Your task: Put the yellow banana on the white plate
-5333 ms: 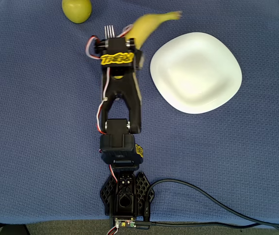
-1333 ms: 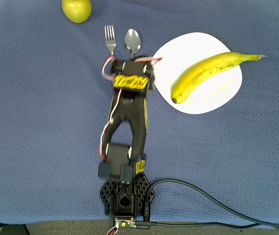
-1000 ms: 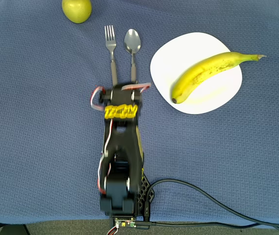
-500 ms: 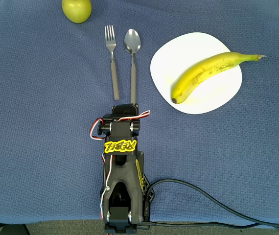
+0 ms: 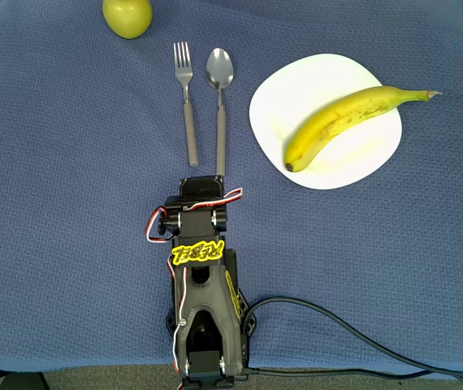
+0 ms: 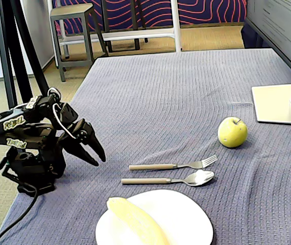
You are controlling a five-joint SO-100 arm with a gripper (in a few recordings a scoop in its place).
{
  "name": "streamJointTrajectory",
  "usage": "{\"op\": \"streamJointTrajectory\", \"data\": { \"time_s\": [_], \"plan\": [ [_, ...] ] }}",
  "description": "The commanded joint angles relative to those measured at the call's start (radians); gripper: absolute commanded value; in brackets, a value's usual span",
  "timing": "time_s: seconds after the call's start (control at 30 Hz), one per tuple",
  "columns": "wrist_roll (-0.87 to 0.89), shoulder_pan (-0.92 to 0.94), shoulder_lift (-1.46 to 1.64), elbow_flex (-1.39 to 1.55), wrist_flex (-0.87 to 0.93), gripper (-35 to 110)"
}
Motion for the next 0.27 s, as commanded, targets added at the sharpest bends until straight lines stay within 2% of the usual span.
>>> {"op": "streamJointTrajectory", "data": {
  "time_s": [0.0, 0.23],
  "plan": [
    [0.021, -0.009, -0.005, 0.002, -0.005, 0],
    [0.014, 0.015, 0.002, 0.015, -0.008, 0]
  ]
}}
